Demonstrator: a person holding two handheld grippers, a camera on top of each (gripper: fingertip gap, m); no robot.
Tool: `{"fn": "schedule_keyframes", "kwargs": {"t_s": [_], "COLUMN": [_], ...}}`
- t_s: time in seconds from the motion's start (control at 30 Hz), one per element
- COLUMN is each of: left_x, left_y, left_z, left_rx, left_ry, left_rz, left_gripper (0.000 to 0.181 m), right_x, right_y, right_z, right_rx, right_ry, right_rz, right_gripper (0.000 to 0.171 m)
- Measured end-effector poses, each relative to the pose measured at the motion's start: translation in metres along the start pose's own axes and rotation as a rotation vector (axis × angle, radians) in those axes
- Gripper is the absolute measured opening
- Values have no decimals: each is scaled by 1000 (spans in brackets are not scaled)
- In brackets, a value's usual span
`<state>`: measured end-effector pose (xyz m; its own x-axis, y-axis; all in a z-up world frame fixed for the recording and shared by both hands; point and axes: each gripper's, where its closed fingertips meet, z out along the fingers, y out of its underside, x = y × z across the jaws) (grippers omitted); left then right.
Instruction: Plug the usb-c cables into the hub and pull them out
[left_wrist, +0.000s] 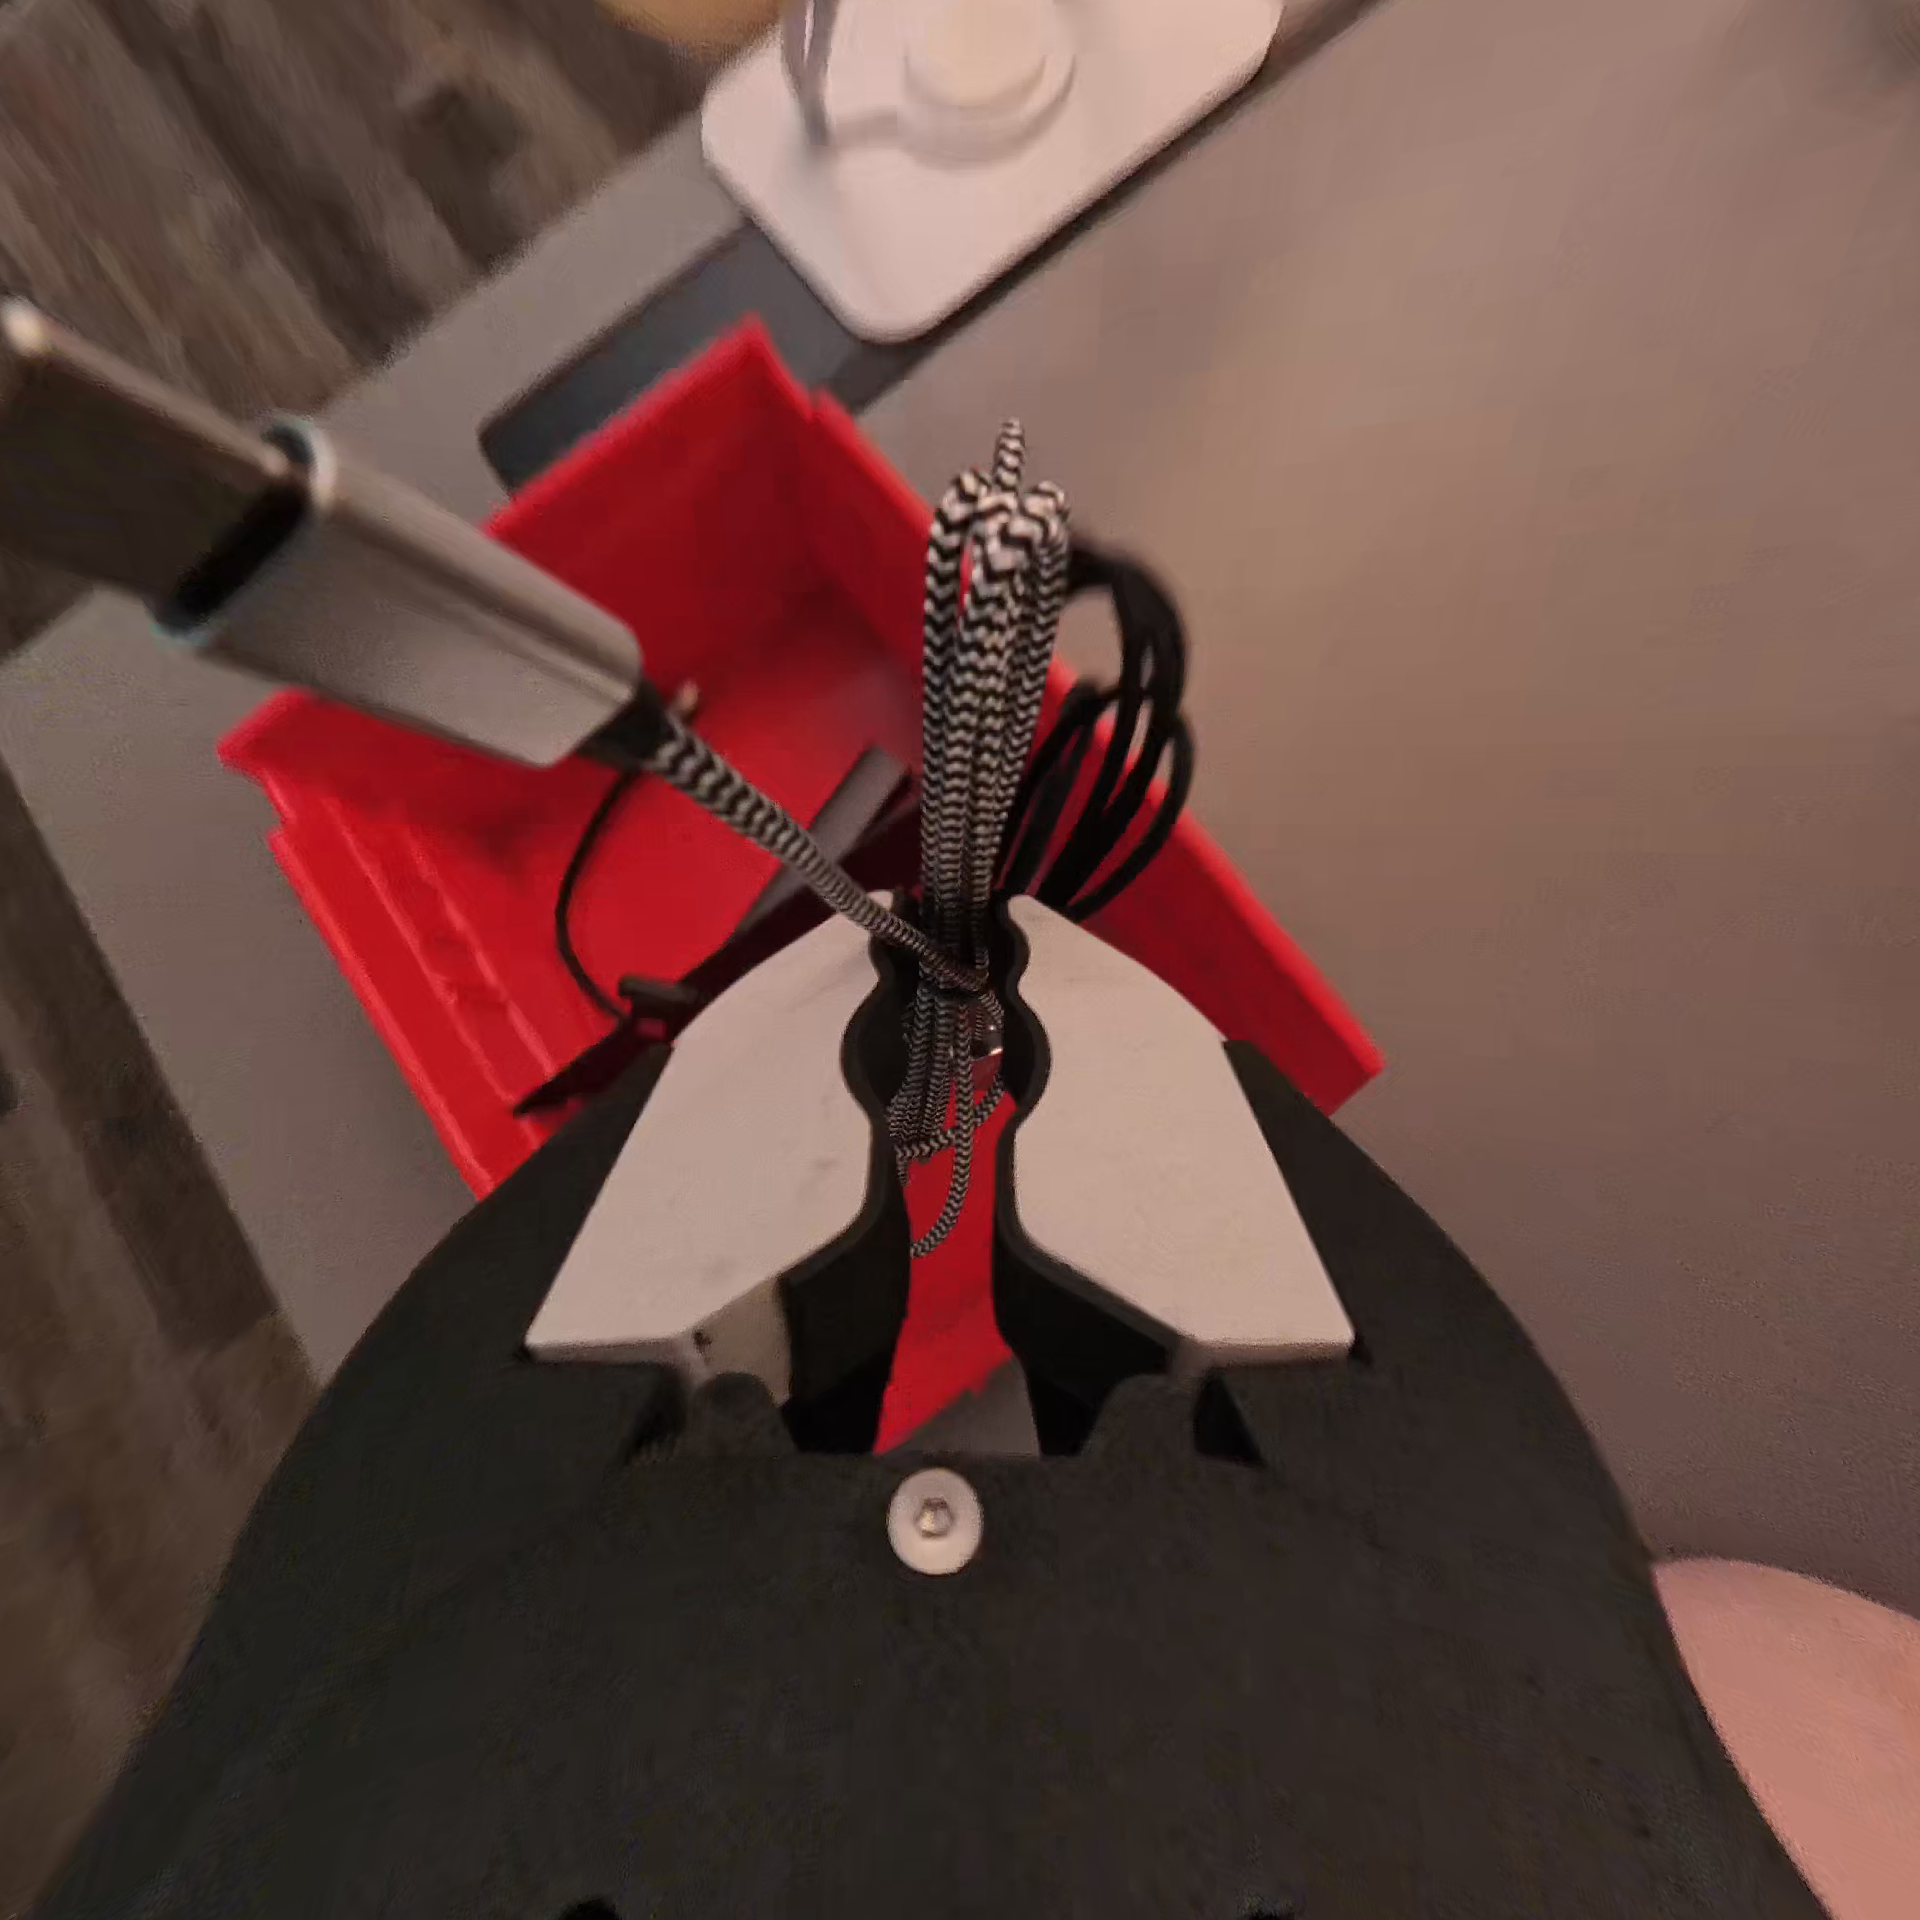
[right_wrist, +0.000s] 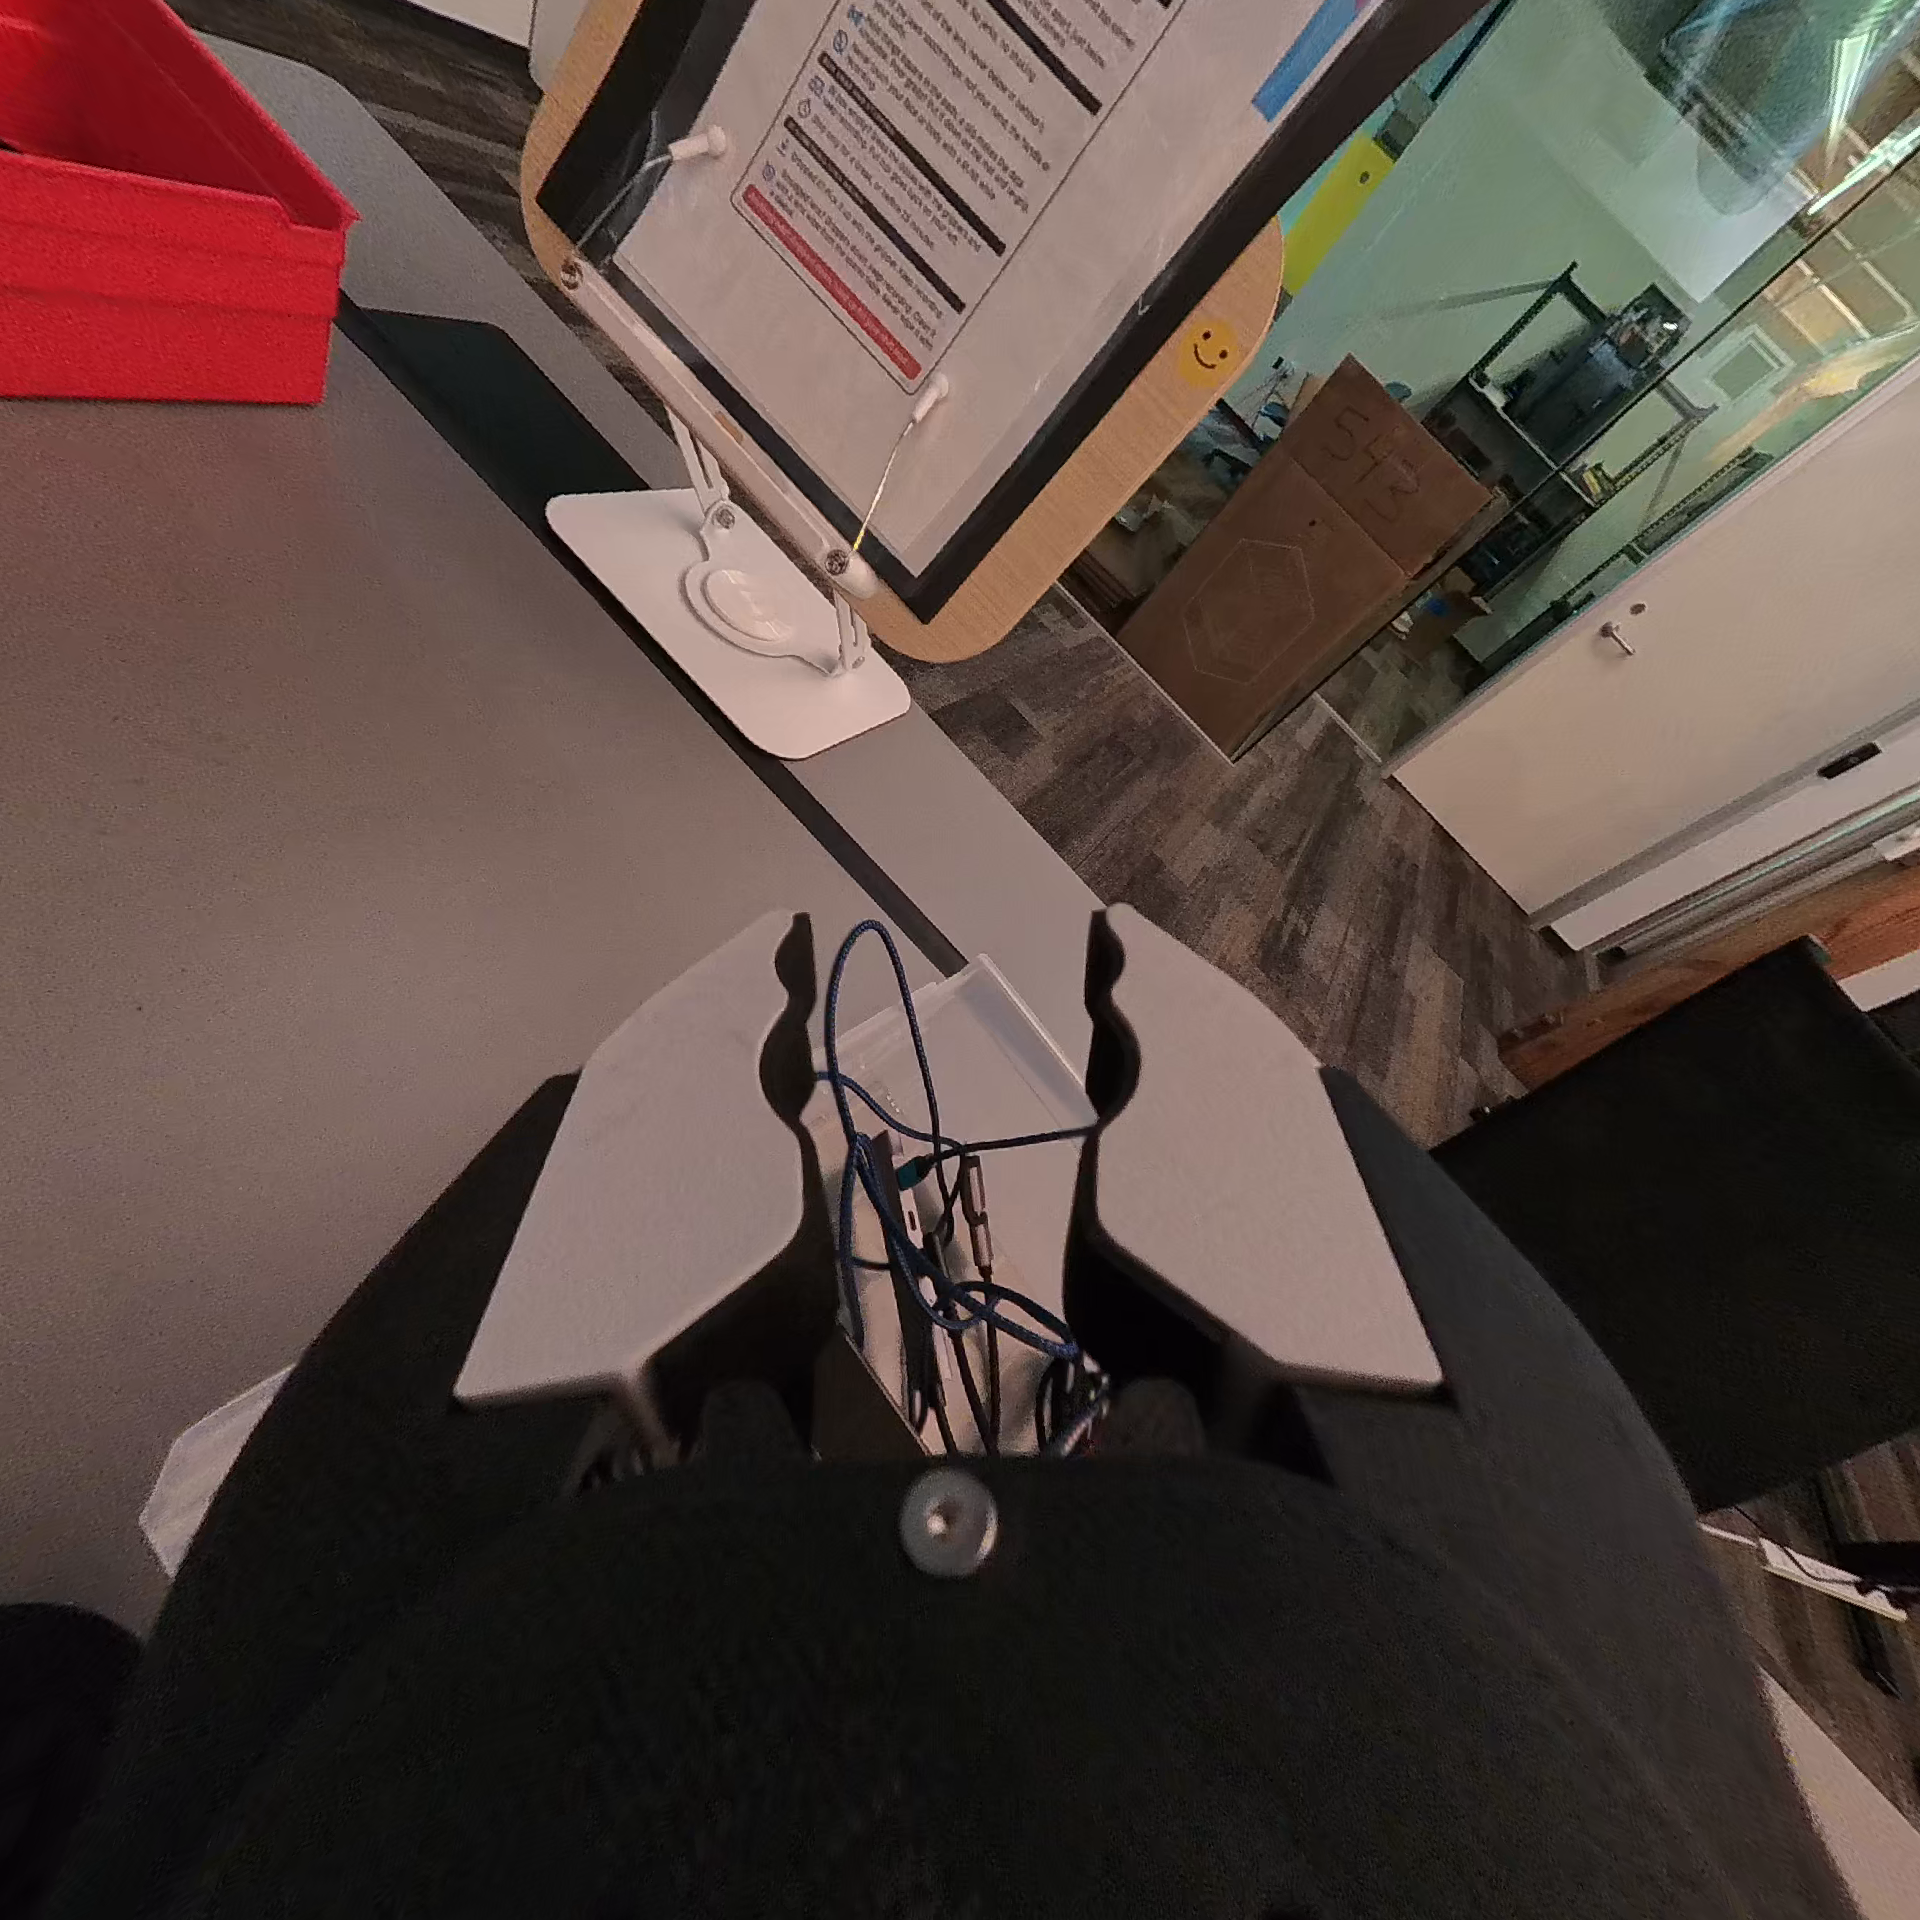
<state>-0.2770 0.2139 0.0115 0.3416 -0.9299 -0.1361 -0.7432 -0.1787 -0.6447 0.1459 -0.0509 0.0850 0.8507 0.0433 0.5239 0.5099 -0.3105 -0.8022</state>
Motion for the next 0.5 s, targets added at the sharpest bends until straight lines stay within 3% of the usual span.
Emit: {"fn": "schedule_keyframes", "kwargs": {"t_s": [0.03, 0.13, 0.23, 0.33, 0.43, 0.5], "left_x": [5, 30, 48, 86, 144, 172], "left_y": [-12, -44, -57, -77, -85, -81], "left_z": [-8, -33, -43, -47, -23, 19], "left_rx": [74, 249, 293, 324, 197, 32], "left_ry": [28, 138, 155, 310, 477, 462], "left_rz": [-6, 15, 63, 72, 150, 226], "left_gripper": [13, 12, 12, 13, 12, 12], "right_x": [-2, -16, -42, -67, -80, -82], "right_y": [-3, -20, -42, -63, -73, -73], "right_z": [0, 5, 14, 19, 18, 17], "right_rx": [11, 70, 120, 169, 191, 186], "right_ry": [-9, -66, -148, -222, -260, -262], "right_rz": [2, 6, -47, -92, -119, -128], "right_gripper": [51, 51, 51, 51, 51, 51]}}
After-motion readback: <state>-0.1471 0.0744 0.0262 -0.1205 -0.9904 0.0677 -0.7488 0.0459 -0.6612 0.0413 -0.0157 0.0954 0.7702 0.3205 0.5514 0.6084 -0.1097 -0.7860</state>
